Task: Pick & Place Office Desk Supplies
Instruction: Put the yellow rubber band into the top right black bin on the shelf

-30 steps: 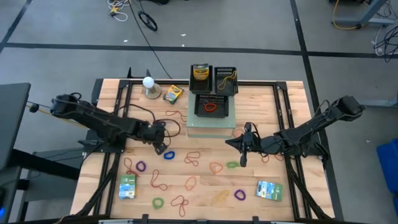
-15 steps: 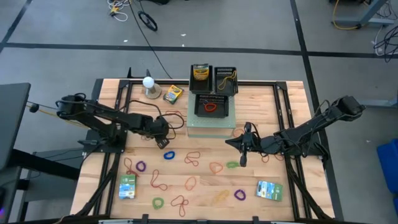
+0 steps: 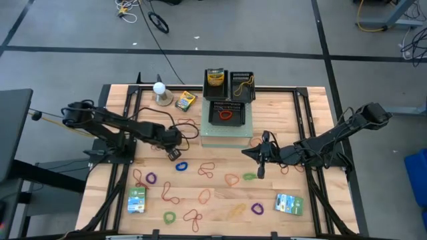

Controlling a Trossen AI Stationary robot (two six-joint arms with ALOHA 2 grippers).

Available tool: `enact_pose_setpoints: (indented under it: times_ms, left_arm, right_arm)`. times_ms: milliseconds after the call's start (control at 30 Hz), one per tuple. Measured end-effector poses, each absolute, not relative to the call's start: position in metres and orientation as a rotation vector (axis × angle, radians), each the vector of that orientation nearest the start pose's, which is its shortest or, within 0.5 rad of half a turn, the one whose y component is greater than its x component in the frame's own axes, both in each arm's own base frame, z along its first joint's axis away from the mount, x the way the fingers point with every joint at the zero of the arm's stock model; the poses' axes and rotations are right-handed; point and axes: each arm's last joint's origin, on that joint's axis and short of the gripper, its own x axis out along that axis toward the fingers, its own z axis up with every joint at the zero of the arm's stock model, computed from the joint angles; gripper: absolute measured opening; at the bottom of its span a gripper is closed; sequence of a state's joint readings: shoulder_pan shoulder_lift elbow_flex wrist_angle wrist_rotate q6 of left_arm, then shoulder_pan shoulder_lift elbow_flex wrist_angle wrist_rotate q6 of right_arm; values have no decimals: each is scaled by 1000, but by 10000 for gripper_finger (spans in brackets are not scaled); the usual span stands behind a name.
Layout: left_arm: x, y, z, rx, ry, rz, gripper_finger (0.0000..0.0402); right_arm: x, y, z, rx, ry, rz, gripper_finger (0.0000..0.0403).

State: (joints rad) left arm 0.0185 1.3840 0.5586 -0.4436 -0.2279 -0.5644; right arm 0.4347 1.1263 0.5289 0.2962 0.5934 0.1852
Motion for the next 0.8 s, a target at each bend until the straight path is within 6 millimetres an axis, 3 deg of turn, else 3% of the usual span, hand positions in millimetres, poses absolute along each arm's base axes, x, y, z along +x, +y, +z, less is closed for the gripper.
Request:
enact_pose_setpoints:
  times_ms: [200,467,800]
  left_arm:
    - [202,6,148,-349,1116,531,4]
    - [196,-25,169,-298,990,403,5]
    - [218,-73,188,-301,641,178,5]
  right_arm:
    - [216,82,226,36,247,-181,6]
    - [216,82,226,28,247,-182,6]
    - [218,82,223,35,258,-186,8]
